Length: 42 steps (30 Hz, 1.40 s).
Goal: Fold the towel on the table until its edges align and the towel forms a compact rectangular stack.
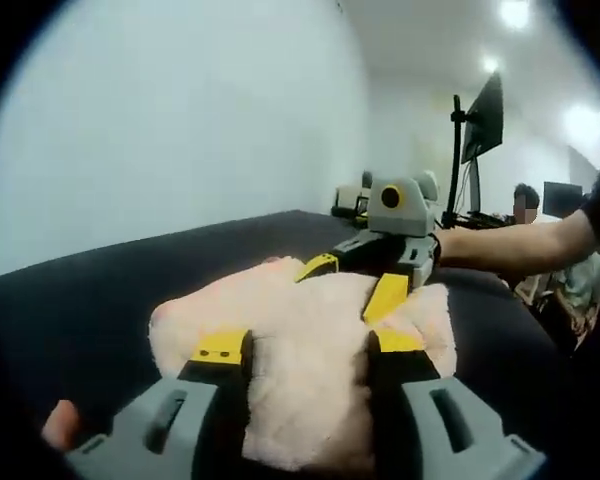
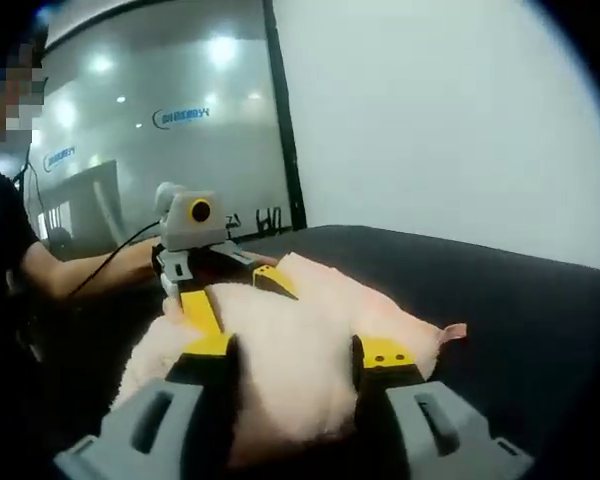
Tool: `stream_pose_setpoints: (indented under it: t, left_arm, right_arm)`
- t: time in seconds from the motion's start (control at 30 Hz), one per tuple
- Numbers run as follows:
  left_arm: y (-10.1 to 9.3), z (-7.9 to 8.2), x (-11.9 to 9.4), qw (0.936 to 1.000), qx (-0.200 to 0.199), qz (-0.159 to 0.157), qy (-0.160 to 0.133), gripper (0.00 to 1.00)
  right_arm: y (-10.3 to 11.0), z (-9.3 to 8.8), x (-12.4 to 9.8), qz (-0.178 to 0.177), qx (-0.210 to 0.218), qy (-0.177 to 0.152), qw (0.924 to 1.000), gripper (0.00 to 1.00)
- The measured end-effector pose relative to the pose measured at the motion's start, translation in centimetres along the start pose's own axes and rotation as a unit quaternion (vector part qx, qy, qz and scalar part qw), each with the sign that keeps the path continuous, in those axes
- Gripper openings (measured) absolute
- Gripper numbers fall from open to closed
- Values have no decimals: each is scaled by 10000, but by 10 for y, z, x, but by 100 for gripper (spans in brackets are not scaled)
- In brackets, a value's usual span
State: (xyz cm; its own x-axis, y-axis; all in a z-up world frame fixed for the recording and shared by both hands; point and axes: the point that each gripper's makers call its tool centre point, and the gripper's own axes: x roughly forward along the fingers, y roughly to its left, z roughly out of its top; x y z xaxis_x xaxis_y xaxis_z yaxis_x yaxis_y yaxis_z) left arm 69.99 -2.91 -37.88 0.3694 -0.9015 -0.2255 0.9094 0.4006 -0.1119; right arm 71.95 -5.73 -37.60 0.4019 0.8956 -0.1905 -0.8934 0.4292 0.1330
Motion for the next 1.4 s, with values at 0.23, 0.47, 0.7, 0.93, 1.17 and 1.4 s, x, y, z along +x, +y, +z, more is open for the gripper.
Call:
stream_pose_setpoints:
  t: [0.23,0.47,0.7,0.93,1.17,1.4]
  left_arm:
    - [20,52,-24,9928,-123,518,-1073,38]
    - [26,87,-37,9723,-199,1764,-1517,14]
    - [5,31,13,9789,557,1960,-185,1]
    - [17,3,20,9737,685,2113,505,0]
    - [17,-2,19,9750,417,2095,620,0]
    - [6,15,14,9812,534,1831,298,0]
  right_arm:
    - [-10,53,-24,-314,286,-1198,9919,28]
    - [-3,68,-22,-2099,-213,-1362,9680,12]
    - [12,34,5,-1996,217,-551,9781,0]
    - [2,0,10,-2333,18,-56,9724,0]
    - [0,-6,11,-2255,355,72,9736,0]
    - [11,27,4,-1945,-343,-742,9775,2]
